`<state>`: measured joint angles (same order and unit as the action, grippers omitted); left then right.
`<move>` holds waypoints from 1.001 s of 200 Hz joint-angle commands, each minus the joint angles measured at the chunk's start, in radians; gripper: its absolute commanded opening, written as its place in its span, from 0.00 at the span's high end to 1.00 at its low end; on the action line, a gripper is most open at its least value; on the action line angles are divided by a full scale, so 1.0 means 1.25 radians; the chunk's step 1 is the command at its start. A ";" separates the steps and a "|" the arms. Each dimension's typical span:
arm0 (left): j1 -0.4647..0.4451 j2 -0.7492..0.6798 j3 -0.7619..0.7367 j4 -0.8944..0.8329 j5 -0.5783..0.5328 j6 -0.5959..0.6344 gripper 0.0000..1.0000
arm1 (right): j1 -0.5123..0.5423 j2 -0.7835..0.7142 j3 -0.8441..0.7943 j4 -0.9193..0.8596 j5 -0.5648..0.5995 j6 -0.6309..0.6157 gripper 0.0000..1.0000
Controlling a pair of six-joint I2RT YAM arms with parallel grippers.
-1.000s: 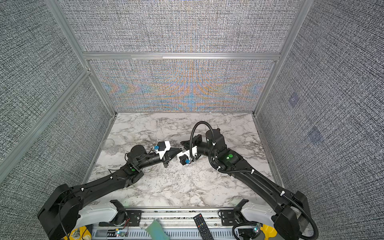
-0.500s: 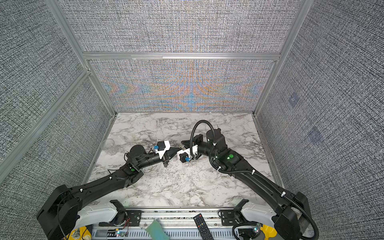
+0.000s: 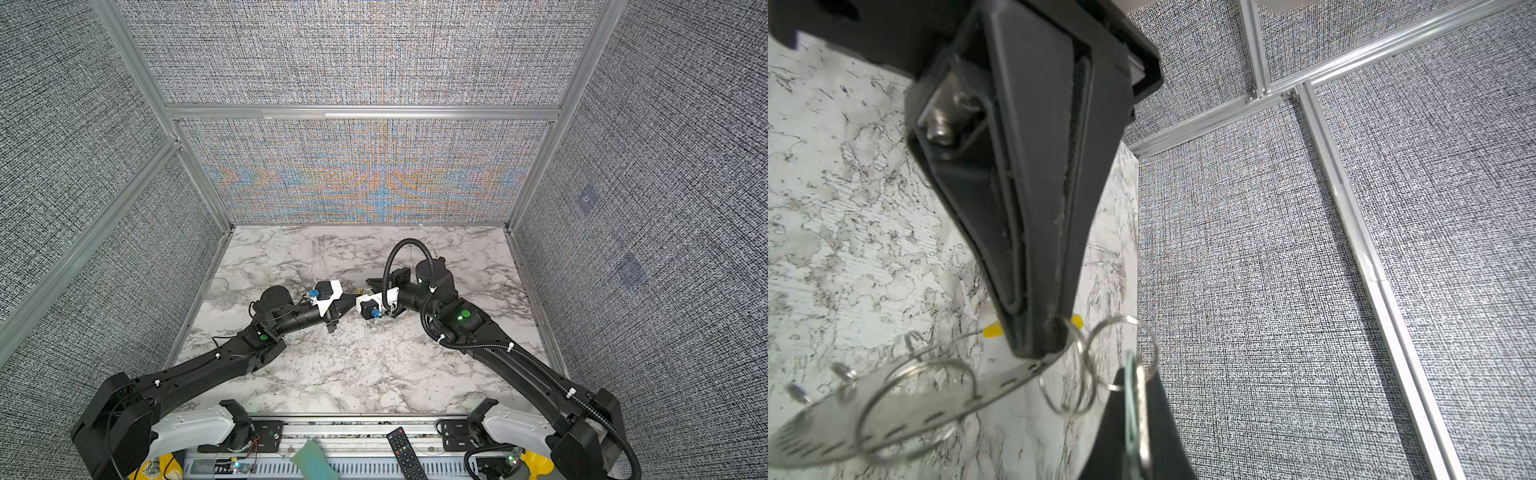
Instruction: Remove the keys from the keyring
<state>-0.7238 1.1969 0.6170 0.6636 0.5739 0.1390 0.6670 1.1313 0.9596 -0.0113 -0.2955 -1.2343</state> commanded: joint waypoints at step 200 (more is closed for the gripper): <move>0.000 0.010 -0.024 0.012 -0.017 -0.055 0.96 | -0.012 0.021 0.005 0.012 0.015 0.118 1.00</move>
<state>-0.7238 1.2034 0.5911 0.6842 0.5514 0.0704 0.6544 1.1526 0.9283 -0.0002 -0.2466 -1.1156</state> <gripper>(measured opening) 0.049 0.064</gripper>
